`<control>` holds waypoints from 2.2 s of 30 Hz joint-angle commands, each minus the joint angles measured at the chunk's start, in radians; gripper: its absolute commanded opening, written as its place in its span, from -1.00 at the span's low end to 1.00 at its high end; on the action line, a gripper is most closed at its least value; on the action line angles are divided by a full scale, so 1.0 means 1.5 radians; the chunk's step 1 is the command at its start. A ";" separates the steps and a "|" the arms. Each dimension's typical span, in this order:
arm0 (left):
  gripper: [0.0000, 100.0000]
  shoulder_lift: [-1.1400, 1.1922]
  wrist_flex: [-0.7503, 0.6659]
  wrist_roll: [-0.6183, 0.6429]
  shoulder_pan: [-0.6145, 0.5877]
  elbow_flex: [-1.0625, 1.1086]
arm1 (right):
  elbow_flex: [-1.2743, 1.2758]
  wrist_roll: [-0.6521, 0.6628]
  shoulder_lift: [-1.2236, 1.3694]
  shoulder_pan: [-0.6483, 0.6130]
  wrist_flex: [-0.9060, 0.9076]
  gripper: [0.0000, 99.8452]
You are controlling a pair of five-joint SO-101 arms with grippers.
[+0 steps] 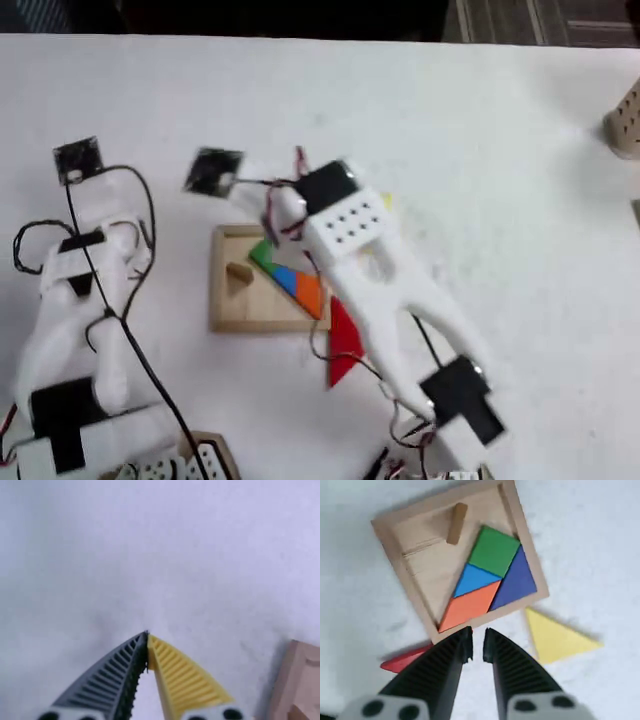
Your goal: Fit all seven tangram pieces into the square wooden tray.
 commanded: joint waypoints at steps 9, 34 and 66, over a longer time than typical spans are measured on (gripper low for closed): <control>-0.96 -0.403 0.073 -0.093 0.204 0.253 | 0.489 -0.160 -0.240 0.184 -0.326 -0.97; -0.95 -0.329 0.109 0.049 0.494 0.210 | 0.517 -0.161 -0.237 0.244 -0.349 -0.97; -0.95 -0.142 -0.005 0.048 0.397 0.148 | 0.518 -0.161 -0.235 0.244 -0.349 -0.96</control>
